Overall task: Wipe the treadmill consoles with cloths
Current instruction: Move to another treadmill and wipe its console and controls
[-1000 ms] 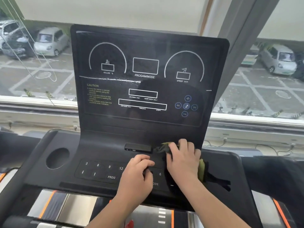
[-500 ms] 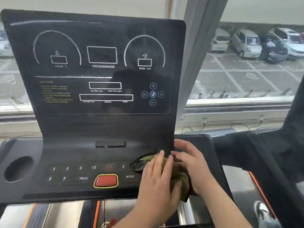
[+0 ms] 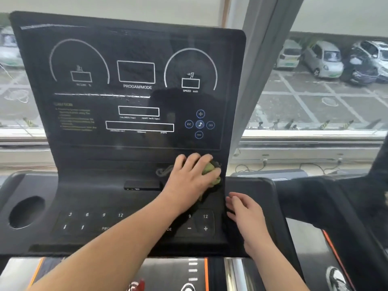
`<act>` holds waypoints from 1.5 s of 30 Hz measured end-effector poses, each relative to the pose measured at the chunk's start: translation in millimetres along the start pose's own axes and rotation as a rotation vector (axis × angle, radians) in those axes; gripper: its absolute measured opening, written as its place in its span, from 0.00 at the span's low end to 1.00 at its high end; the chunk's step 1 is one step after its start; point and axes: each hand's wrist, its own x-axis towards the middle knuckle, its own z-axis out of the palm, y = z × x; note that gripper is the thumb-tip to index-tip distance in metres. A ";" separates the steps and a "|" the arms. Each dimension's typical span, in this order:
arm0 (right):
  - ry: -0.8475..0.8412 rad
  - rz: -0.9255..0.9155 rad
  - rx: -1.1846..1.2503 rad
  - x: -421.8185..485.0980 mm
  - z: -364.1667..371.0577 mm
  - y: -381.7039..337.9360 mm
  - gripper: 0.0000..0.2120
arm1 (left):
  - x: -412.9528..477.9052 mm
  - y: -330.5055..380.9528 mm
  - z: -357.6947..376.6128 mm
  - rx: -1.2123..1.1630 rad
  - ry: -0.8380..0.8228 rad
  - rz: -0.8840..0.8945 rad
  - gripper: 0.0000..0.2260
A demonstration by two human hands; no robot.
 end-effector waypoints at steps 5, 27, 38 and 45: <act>-0.002 0.003 0.043 -1.7 1.9 1.6 0.11 | -17.7 44.5 19.0 -0.172 -0.032 -0.323 0.19; 0.139 -0.050 0.084 5.3 1.0 -6.9 0.16 | -32.6 41.4 -40.9 -0.503 -0.072 -0.220 0.24; 0.171 -0.071 0.021 -8.0 5.1 -4.6 0.13 | -54.6 82.7 -15.0 -0.338 -0.383 -0.357 0.23; 0.187 -0.166 -0.102 -7.8 14.9 -17.2 0.14 | -73.8 80.2 -60.2 -0.595 -0.725 -0.297 0.21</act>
